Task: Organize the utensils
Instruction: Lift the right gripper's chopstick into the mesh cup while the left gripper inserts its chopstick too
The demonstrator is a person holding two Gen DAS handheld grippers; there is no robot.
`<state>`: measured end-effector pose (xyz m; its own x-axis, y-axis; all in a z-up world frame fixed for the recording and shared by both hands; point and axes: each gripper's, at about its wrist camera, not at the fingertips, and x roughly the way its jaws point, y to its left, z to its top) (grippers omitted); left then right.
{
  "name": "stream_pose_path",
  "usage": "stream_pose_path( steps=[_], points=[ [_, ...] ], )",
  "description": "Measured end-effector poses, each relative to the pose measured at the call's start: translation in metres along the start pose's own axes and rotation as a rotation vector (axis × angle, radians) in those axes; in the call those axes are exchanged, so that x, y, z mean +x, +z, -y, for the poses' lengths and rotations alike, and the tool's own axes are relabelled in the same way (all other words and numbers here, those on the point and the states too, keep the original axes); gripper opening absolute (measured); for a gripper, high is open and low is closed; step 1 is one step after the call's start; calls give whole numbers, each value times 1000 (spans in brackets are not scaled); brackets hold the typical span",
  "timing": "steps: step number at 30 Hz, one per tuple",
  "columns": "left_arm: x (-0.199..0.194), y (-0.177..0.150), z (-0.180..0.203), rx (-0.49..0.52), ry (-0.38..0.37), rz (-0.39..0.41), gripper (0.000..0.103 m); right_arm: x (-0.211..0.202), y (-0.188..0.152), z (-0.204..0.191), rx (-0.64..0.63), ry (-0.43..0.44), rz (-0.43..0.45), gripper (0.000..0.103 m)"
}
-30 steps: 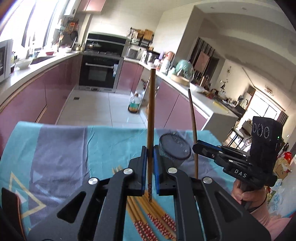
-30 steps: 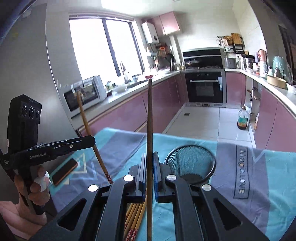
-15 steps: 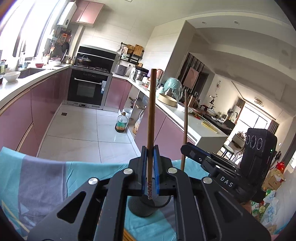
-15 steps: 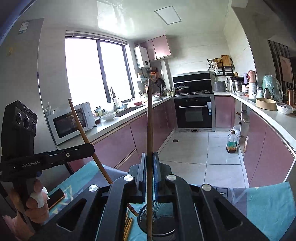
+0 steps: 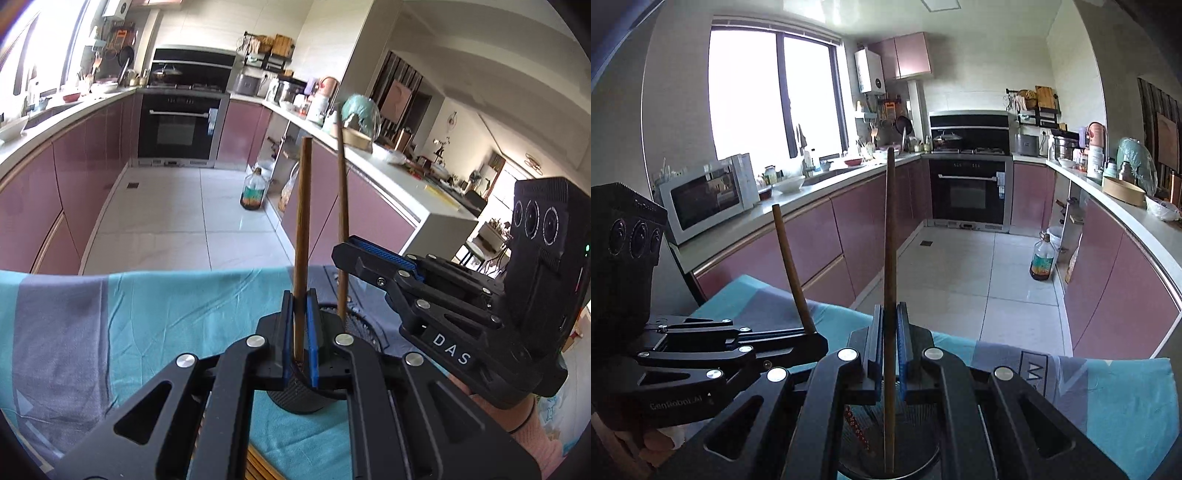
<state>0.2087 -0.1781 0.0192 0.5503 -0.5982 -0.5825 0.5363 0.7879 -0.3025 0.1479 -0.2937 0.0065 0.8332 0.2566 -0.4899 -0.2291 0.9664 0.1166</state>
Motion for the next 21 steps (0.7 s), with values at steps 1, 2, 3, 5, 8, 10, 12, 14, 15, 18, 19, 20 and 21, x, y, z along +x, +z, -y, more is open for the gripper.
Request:
stream_pose_path(
  steps=[1, 2, 3, 5, 8, 10, 12, 14, 15, 18, 19, 20, 21],
  points=[
    [3, -4, -4, 0, 0, -9, 8, 4, -2, -2, -5, -6, -23, 6],
    [6, -6, -3, 4, 6, -13, 8, 6, -6, -4, -9, -10, -42, 6],
    [11, -8, -6, 9, 9, -18, 8, 10, -8, -4, -11, -16, -58, 6],
    [17, -11, -9, 14, 26, -18, 9, 16, -11, -4, -10, -24, -87, 7],
    [19, -12, -16, 9, 49, -6, 28, 17, -15, -6, -8, -34, -96, 14],
    [17, -12, -18, 10, 64, 11, 33, 16, -16, -8, -14, -44, -91, 20],
    [12, -11, -20, 12, 80, 28, 35, 15, -14, -9, -21, -49, -85, 21],
    [7, -11, -22, 15, 90, 42, 38, 15, -13, -9, -23, -54, -78, 24],
    [3, -12, -22, 16, 94, 46, 38, 14, -13, -8, -24, -61, -72, 25],
    [-9, -13, -24, 23, 117, 67, 41, 10, -12, -7, -18, -72, -59, 30],
    [-14, -14, -26, 25, 125, 74, 42, 7, -13, -8, -20, -81, -51, 31],
    [-19, -16, -27, 24, 130, 82, 43, 2, -14, -9, -23, -91, -39, 33],
    [-24, -18, -29, 25, 136, 90, 46, -2, -15, -9, -23, -96, -29, 34]
  ],
)
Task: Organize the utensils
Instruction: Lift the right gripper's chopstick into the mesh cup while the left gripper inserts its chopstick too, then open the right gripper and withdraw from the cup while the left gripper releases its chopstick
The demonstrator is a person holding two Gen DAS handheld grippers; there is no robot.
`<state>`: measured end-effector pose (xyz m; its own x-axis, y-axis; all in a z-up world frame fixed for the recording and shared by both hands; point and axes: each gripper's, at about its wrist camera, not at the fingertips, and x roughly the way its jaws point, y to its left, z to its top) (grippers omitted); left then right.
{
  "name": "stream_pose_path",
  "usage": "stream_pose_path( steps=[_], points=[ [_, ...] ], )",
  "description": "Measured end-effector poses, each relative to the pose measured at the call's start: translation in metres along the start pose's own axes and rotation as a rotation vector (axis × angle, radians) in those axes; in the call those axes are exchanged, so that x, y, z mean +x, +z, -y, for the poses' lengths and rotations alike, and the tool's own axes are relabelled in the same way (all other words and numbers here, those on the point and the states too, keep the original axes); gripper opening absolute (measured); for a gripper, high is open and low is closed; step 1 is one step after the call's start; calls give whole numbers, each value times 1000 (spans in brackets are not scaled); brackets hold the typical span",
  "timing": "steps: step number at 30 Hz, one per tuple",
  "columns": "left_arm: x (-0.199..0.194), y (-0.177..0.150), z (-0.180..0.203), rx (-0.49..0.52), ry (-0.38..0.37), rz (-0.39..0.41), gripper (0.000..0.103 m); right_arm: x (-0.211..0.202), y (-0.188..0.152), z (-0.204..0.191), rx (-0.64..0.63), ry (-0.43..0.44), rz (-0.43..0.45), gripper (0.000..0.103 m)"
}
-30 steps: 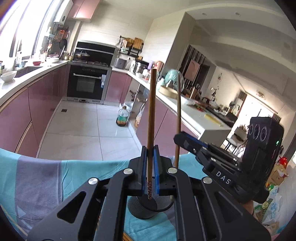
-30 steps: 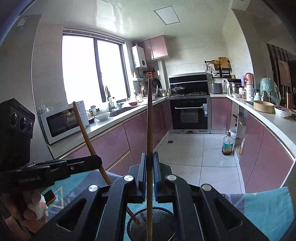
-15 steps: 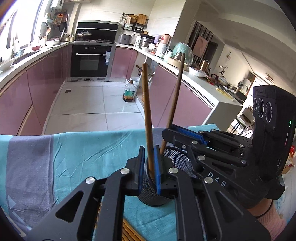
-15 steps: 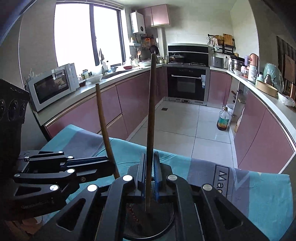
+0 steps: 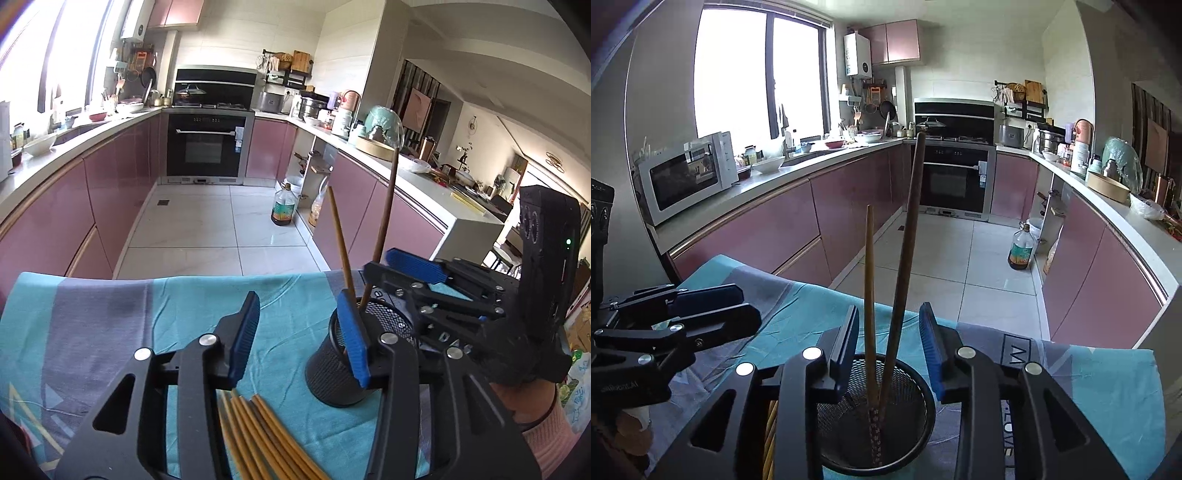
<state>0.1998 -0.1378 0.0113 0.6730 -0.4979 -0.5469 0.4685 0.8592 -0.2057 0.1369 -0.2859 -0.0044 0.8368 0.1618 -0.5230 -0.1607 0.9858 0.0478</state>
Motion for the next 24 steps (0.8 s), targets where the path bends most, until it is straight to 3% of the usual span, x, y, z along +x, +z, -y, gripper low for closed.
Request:
stream_pose_path(
  steps=[2, 6, 10, 14, 19, 24],
  points=[
    [-10, -6, -6, 7, 31, 8, 50, -13, -3, 0, 3, -6, 29, 40],
    [-27, -24, -20, 20, 83, 0, 54, -44, -8, -5, -27, -2, 94, 41],
    [-35, -50, -33, 31, 119, -46, 54, -68, -25, -22, -67, 109, 102, 46],
    [-37, -79, -47, 23, 148, -103, 54, -57, -56, -47, -97, 197, -12, 46],
    [-36, -110, -52, 9, 163, -166, 54, -24, -91, -62, -85, 241, -167, 45],
    [-27, -124, -47, 6, 174, -213, 54, -4, -108, -64, -40, 248, -247, 43]
  ],
)
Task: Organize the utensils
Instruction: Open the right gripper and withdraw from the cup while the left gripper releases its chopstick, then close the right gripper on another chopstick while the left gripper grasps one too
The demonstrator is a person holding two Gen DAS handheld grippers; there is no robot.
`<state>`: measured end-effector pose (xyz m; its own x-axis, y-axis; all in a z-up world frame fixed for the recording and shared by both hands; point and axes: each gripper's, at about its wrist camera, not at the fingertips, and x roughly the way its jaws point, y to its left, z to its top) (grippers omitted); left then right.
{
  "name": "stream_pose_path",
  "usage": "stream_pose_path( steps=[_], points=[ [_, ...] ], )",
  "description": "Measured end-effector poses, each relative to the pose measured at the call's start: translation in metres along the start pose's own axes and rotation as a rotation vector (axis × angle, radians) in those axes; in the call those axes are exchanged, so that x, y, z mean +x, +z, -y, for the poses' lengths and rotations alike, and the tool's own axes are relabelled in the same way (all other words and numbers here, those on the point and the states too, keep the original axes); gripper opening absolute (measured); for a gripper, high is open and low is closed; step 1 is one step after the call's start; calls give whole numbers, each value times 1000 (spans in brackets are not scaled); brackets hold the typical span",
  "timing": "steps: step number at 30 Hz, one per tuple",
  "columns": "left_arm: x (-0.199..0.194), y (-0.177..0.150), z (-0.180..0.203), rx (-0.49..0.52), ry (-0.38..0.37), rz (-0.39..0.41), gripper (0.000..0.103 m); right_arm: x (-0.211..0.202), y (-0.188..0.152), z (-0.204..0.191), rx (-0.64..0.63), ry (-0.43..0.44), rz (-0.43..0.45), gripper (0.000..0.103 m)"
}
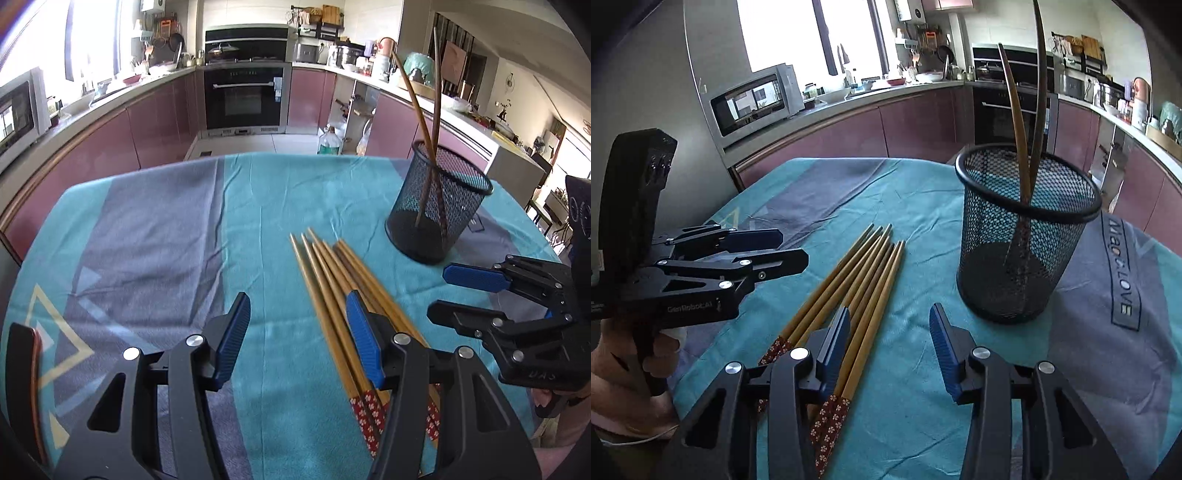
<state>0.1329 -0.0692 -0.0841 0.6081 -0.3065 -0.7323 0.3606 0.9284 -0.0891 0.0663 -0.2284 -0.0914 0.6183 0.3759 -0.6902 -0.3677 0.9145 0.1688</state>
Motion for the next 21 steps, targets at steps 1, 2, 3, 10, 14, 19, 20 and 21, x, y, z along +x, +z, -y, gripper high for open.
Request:
stream_pose_path(
  steps=[1, 2, 3, 10, 14, 19, 20, 21],
  points=[
    [2, -3, 1, -3, 2, -9, 53, 2, -1, 1, 4, -4, -7, 43],
    [4, -5, 2, -3, 3, -15, 52, 4, -3, 1, 8, -6, -11, 43],
    [6, -7, 2, -2, 3, -21, 52, 5, -3, 0, 11, -3, -18, 42],
    [16, -13, 6, -9, -3, -58, 50, 12, -3, -4, 4, -11, -45, 37],
    [21, -16, 7, -10, -6, -74, 48, 19, -2, -7, 3, -20, -60, 33],
    [24, -17, 9, -11, -10, -77, 46, 23, -1, -9, 0, -26, -71, 33],
    [25, -17, 10, -10, -11, -77, 46, 24, -1, -10, -5, -28, -73, 33],
    [25, -18, 9, -10, -12, -77, 46, 25, -1, -10, -8, -34, -74, 32]
  ],
)
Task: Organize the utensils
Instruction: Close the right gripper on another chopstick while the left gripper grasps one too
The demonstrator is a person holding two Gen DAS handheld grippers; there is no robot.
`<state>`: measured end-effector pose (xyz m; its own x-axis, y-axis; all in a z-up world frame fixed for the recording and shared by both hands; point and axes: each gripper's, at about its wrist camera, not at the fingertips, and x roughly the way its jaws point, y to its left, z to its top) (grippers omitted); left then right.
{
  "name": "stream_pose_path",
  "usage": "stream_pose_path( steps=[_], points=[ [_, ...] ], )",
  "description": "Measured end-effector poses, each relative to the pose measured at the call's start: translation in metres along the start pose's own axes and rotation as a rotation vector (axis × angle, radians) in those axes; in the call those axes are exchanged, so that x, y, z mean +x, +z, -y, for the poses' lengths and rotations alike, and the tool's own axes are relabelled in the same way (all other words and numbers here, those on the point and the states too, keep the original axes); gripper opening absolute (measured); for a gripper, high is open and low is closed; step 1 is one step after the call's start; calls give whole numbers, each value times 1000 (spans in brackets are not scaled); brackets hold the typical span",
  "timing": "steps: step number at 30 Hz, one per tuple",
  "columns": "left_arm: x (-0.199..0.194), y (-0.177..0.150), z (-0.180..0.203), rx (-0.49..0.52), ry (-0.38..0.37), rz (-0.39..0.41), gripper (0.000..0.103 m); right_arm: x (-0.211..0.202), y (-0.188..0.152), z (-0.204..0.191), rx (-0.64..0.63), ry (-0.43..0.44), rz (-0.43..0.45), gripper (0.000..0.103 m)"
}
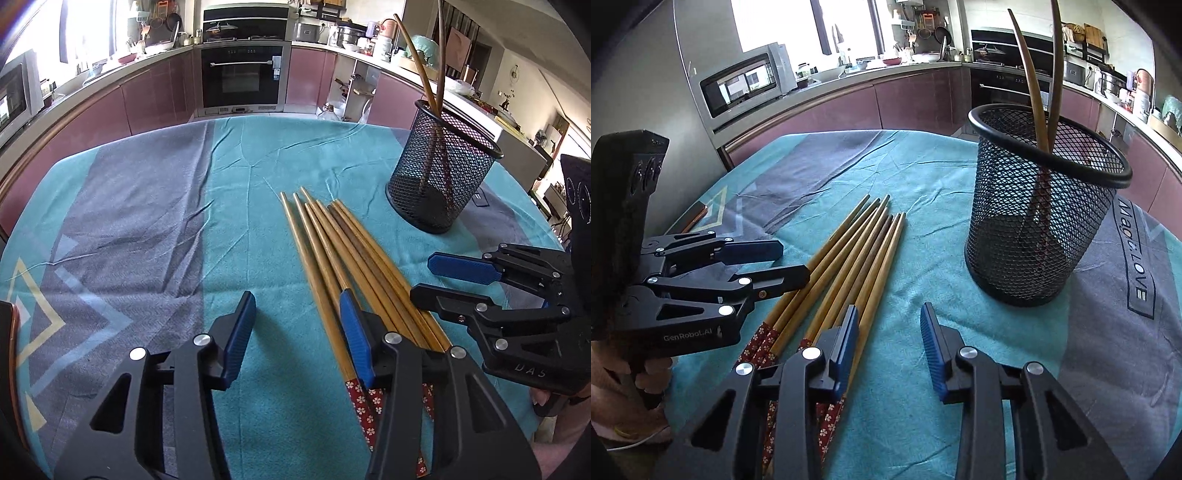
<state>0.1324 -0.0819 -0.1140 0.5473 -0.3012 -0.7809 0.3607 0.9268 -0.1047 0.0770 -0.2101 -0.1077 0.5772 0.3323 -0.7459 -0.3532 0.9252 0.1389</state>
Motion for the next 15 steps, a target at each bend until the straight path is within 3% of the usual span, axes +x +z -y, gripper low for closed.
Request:
stream_pose_path(
  steps=[15],
  points=[
    [6, 0, -4, 10, -12, -13, 36, 6, 0, 1, -13, -34, -22, 22]
  ],
)
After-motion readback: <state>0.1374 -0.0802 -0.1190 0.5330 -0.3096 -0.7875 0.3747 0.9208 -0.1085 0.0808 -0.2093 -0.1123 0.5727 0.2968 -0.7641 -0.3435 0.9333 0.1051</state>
